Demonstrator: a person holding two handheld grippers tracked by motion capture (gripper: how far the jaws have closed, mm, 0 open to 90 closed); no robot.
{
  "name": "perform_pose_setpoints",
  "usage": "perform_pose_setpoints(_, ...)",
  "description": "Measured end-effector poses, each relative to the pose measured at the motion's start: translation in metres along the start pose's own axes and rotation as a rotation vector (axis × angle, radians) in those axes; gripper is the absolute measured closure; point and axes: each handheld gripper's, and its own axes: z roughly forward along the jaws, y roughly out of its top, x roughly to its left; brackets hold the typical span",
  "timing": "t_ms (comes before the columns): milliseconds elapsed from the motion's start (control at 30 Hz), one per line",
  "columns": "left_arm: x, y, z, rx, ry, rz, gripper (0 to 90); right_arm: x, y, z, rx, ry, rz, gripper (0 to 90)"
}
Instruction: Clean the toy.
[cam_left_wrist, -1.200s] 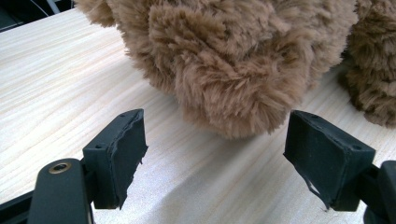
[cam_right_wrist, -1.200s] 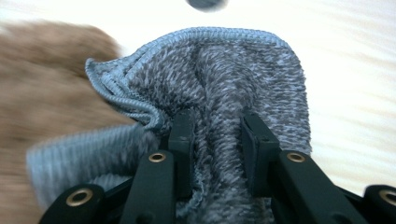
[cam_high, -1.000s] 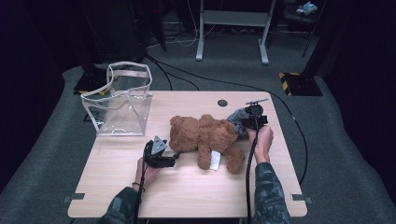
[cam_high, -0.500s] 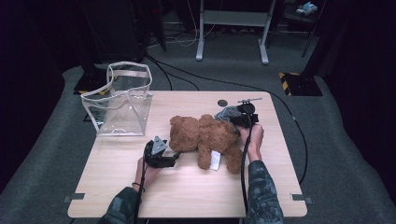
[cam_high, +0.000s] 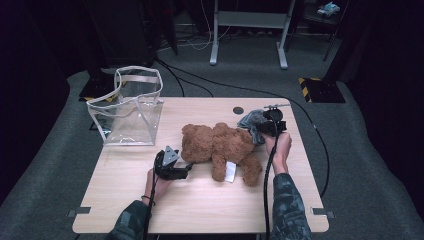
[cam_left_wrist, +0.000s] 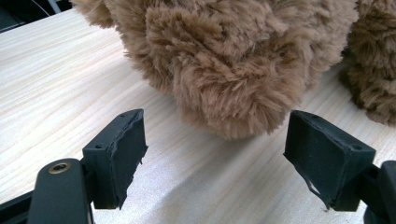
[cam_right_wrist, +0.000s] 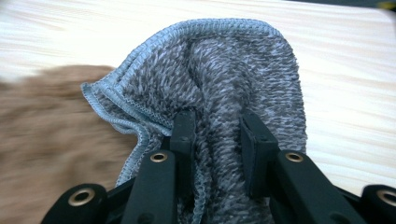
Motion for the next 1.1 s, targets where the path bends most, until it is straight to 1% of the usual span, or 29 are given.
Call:
perform_pose_setpoints(33,0.000,0.000,0.000,0.004,-0.003,0.000,20.0,0.003,0.000,0.000,-0.001,0.038,0.006,69.9)
perform_pose_setpoints(67,0.000,0.000,0.000,0.004,-0.002,0.001,20.0,0.006,-0.002,0.000,0.000,0.059,-0.001,70.0)
perform_pose_setpoints(133,0.000,0.000,0.000,0.005,-0.001,0.001,20.0,0.013,-0.005,0.006,0.028,0.074,-0.018,70.2)
perform_pose_setpoints(167,0.000,0.000,0.000,0.002,0.003,0.001,20.1,0.014,-0.008,0.009,0.041,0.076,-0.022,70.2)
perform_pose_setpoints(200,0.000,0.000,0.000,0.003,0.003,0.002,20.0,0.014,-0.011,0.013,0.052,0.074,-0.011,70.3)
perform_pose_setpoints(233,0.000,0.000,0.000,0.003,0.002,0.002,20.0,0.011,-0.013,0.017,0.058,0.084,-0.002,70.4)
perform_pose_setpoints(267,0.000,0.000,0.000,0.005,-0.002,0.001,20.0,0.008,-0.016,0.019,0.060,0.088,0.019,70.5)
perform_pose_setpoints(300,0.000,0.000,0.000,0.005,-0.002,0.000,20.0,0.007,-0.017,0.020,0.073,0.088,0.034,70.5)
perform_pose_setpoints(367,0.000,0.000,0.000,0.004,-0.002,0.000,20.0,0.001,-0.024,0.027,0.099,0.050,0.026,70.7)
perform_pose_setpoints(433,0.000,0.000,0.000,0.003,-0.002,-0.001,20.0,-0.005,-0.029,0.029,0.111,0.045,0.038,70.6)
perform_pose_setpoints(467,0.000,0.000,0.000,0.003,-0.002,-0.001,20.0,-0.007,-0.030,0.029,0.116,0.011,0.046,70.7)
perform_pose_setpoints(500,0.000,0.000,0.000,0.002,0.000,-0.001,20.0,-0.009,-0.031,0.029,0.115,-0.006,0.038,70.7)
perform_pose_setpoints(533,0.000,0.000,0.000,0.001,0.001,-0.001,20.0,-0.010,-0.031,0.027,0.119,-0.020,0.046,70.8)
perform_pose_setpoints(567,0.000,0.000,0.000,0.002,0.000,-0.001,20.0,-0.013,-0.031,0.025,0.110,-0.046,0.029,70.8)
perform_pose_setpoints(600,0.000,0.000,0.000,0.004,-0.002,-0.001,20.0,-0.013,-0.030,0.022,0.112,-0.057,0.036,70.9)
perform_pose_setpoints(633,0.000,0.000,0.000,0.003,-0.002,-0.001,20.0,-0.016,-0.030,0.019,0.095,-0.049,0.028,70.9)
perform_pose_setpoints(667,0.000,0.000,0.000,0.004,-0.002,0.000,20.0,-0.016,-0.030,0.016,0.086,-0.037,0.031,70.9)
perform_pose_setpoints(700,0.000,0.000,0.000,0.005,-0.002,0.000,20.0,-0.015,-0.030,0.012,0.077,-0.017,0.045,71.0)
perform_pose_setpoints(733,0.000,0.000,0.000,0.002,0.003,0.002,20.0,-0.015,-0.031,0.010,0.071,0.014,0.046,71.0)
perform_pose_setpoints(800,0.000,0.000,0.000,0.004,0.004,0.004,20.0,-0.012,-0.033,0.006,0.077,0.069,0.060,71.2)
perform_pose_setpoints(833,0.000,0.000,0.000,0.004,0.004,0.005,20.0,-0.011,-0.035,0.008,0.083,0.104,0.043,71.2)
perform_pose_setpoints(867,-0.001,0.000,0.000,0.007,0.003,0.005,20.0,-0.009,-0.036,0.010,0.097,0.120,0.027,71.2)
perform_pose_setpoints(933,-0.001,0.000,0.000,0.007,0.003,0.007,20.0,-0.008,-0.041,0.016,0.125,0.128,0.002,71.3)
perform_pose_setpoints(1067,-0.001,0.000,0.000,0.004,0.004,0.006,19.9,-0.014,-0.049,0.028,0.146,0.102,0.017,71.3)
perform_pose_setpoints(1100,-0.001,0.000,0.000,0.004,0.005,0.005,20.0,-0.015,-0.050,0.029,0.149,0.084,0.022,71.3)
